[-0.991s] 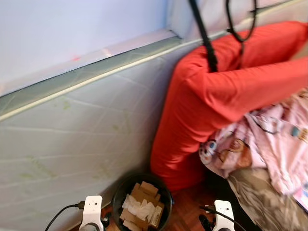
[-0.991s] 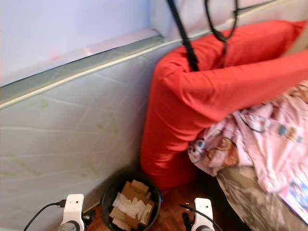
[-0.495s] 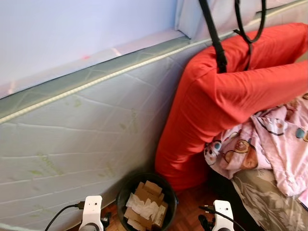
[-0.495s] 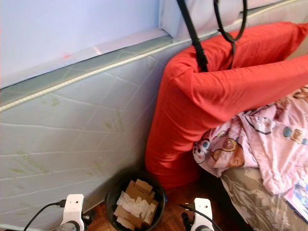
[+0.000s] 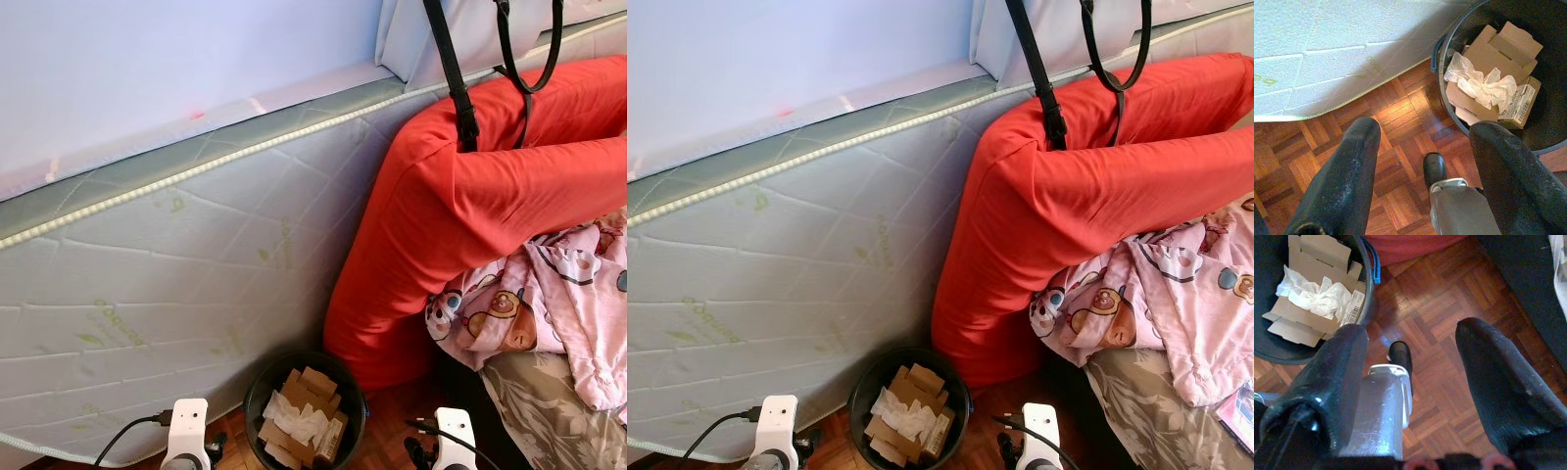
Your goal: Clean up the room
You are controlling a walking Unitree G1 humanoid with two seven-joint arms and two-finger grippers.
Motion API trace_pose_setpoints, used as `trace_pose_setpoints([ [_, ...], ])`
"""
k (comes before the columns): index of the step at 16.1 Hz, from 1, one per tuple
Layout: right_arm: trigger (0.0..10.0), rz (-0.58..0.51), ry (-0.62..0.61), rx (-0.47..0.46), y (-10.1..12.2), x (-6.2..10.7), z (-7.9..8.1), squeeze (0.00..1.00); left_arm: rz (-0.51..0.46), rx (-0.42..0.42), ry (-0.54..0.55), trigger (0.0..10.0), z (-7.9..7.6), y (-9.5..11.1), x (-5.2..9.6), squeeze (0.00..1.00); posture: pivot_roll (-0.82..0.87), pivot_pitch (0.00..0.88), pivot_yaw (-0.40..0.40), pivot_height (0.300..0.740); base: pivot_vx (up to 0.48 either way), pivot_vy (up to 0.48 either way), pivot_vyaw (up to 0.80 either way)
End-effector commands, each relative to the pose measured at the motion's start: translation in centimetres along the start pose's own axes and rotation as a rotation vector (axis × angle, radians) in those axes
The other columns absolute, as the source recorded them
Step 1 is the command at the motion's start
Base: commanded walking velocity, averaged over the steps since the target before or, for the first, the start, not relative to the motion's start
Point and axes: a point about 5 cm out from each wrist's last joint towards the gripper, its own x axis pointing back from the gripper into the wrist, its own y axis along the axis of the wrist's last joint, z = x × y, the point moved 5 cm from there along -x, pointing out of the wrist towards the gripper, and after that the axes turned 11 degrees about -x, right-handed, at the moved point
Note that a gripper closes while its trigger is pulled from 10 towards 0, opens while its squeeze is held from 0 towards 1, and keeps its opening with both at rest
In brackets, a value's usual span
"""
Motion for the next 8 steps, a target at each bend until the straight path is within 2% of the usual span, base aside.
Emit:
trace_pose_setpoints([
  [1, 10.0, -0.054, -0.102, -0.096, 3.66, 0.1, -3.77, 0.0, -0.002, -0.015, -0.024, 10.0, -1.26, 3.28, -0.99, 0.0, 0.0, 0.042, 0.028, 0.74, 0.0, 0.0, 0.0],
  [8, 10.0, -0.061, -0.082, -0.082, 3.9, 0.05, -3.45, 0.0, -0.002, -0.013, -0.021, 10.0, -1.21, 3.4, -1.03, 0.0, 0.0, 0.04, 0.023, 0.74, 0.0, 0.0, 0.0],
])
